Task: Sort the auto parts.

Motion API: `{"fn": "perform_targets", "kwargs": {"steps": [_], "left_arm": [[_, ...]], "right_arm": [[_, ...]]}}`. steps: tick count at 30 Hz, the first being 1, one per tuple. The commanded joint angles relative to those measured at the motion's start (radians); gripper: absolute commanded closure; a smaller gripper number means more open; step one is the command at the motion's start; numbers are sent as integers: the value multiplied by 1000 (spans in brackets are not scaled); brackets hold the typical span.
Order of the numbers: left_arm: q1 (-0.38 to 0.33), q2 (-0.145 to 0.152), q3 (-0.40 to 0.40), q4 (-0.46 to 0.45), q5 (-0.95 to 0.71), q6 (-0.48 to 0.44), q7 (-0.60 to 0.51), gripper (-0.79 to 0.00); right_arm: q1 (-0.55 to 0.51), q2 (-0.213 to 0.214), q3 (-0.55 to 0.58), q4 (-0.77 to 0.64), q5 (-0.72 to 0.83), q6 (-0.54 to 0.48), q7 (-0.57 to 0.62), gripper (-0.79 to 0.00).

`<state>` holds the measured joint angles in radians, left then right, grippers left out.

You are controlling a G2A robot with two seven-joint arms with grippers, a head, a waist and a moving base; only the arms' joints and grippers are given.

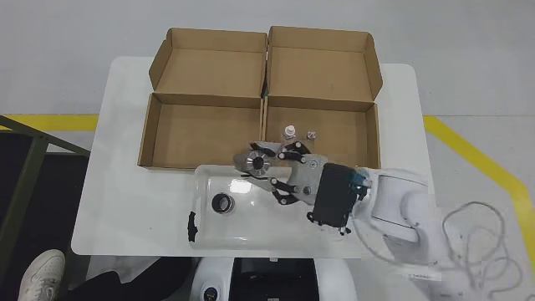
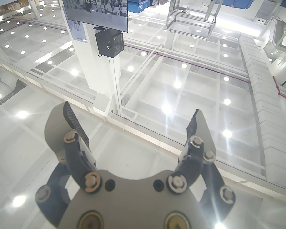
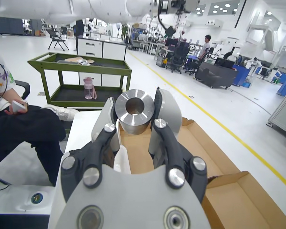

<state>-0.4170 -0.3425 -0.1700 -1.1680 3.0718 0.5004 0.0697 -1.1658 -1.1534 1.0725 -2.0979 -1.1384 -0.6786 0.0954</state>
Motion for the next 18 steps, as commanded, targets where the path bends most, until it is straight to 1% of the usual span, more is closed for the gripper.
{"fn": "perform_targets", "kwargs": {"steps": [1, 10, 18], "left_arm": [[0, 0, 0, 0, 0, 0, 0, -785], [0, 0, 0, 0, 0, 0, 0, -785], [0, 0, 0, 0, 0, 0, 0, -785]], "right_arm": [[23, -6, -38, 24, -11, 21, 46, 0], [145, -44, -196, 163, -37, 128, 213, 0], [267, -95, -321, 328, -26, 226, 302, 0]]}}
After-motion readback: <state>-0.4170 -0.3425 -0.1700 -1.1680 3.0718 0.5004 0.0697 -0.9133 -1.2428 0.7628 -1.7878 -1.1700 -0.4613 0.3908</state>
